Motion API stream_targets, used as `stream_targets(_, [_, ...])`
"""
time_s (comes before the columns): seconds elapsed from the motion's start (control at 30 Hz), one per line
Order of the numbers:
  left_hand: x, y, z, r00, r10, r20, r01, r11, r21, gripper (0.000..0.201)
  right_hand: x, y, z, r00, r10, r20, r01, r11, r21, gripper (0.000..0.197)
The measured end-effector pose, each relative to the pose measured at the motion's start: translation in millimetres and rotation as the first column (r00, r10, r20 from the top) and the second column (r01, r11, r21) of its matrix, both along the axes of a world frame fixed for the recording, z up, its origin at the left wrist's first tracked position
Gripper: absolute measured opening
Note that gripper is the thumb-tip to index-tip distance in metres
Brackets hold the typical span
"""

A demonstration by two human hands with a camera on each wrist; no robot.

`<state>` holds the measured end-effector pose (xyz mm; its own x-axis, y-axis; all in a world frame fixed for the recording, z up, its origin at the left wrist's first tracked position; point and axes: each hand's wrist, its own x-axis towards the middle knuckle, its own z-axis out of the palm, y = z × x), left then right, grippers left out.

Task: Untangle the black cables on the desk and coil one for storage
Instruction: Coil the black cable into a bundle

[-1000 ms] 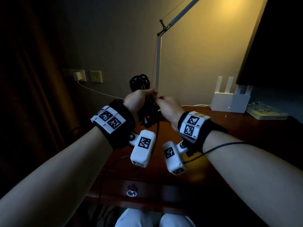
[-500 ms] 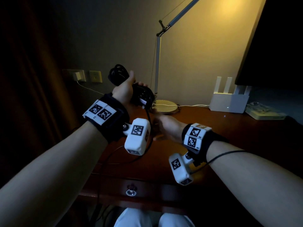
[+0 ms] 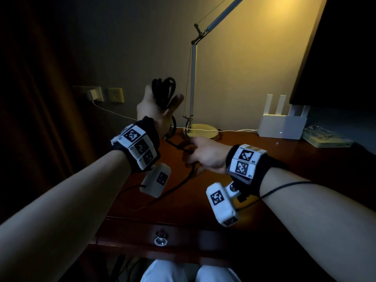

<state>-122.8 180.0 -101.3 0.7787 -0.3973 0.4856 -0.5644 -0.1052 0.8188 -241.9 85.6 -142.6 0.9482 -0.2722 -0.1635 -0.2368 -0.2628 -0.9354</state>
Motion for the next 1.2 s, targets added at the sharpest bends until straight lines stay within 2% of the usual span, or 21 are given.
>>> stream_targets(0.1, [-2,-1,-1,1.0,-0.003,0.027,0.002,0.999,0.035,0.054,1,-3,2,1.0,0.023,0.02,-0.024,0.999,0.048,0.056])
stream_targets(0.23, [-1,0,-3,0.999,-0.012,0.046,0.007,0.993,0.117,0.057,1,-10,6,0.995,-0.038,0.09,0.015,0.97,0.244,0.086])
stream_targets(0.37, [3,1,-6,0.997,-0.005,0.081,-0.013,0.976,0.217,0.054,-2,-10,9,0.976,-0.124,0.178,0.069,0.955,0.287,0.074])
stream_targets(0.43, [4,2,-7,0.993,-0.005,0.114,-0.027,0.96,0.278,0.051,-1,-10,8,0.969,-0.151,0.195,0.098,0.961,0.258,0.067])
stream_targets(0.5, [6,3,-7,0.992,0.022,0.121,-0.058,0.952,0.301,0.05,0,-12,7,0.971,-0.152,0.184,0.133,0.985,0.112,0.06])
stream_targets(0.57, [11,3,-7,0.994,0.059,0.088,-0.083,0.95,0.3,0.051,0,-14,6,0.985,-0.101,0.138,0.119,0.984,-0.131,0.056])
stream_targets(0.67, [14,3,-6,0.991,0.115,0.067,-0.13,0.936,0.328,0.056,-3,-18,8,0.995,-0.016,0.094,0.053,0.91,-0.411,0.047])
stream_targets(0.73, [16,2,-6,0.992,0.125,0.034,-0.129,0.924,0.361,0.062,-4,-19,11,0.995,0.039,0.09,0.018,0.828,-0.56,0.039])
stream_targets(0.8, [16,1,-7,0.993,0.114,-0.013,-0.096,0.888,0.449,0.072,-2,-16,13,0.995,0.082,0.05,-0.019,0.679,-0.734,0.035])
stream_targets(0.83, [15,0,-8,0.994,0.101,-0.045,-0.065,0.86,0.507,0.08,0,-14,14,0.995,0.098,0.036,-0.033,0.621,-0.783,0.034])
stream_targets(0.9, [12,-3,-12,0.997,0.058,-0.056,-0.016,0.821,0.57,0.096,4,-9,15,0.988,0.142,0.054,-0.034,0.555,-0.831,0.032])
stream_targets(0.93, [12,-4,-14,0.999,0.023,-0.033,0.0,0.823,0.568,0.091,6,-8,15,0.982,0.168,0.091,-0.014,0.537,-0.843,0.03])
stream_targets(1.0, [11,-7,-15,0.998,-0.057,-0.014,0.056,0.835,0.547,0.068,6,-6,16,0.961,0.199,0.19,0.05,0.553,-0.832,0.027])
stream_targets(1.03, [8,-5,-14,0.997,-0.069,-0.042,0.081,0.833,0.548,0.065,6,-5,15,0.947,0.192,0.256,0.097,0.589,-0.802,0.025])
stream_targets(1.13, [9,0,-8,0.978,-0.144,-0.151,0.203,0.823,0.53,0.089,5,-5,13,0.892,0.091,0.444,0.257,0.706,-0.66,0.024])
stream_targets(1.2, [6,6,-7,0.945,-0.264,-0.194,0.327,0.79,0.518,0.099,6,-5,14,0.86,0.006,0.51,0.344,0.731,-0.589,0.029])
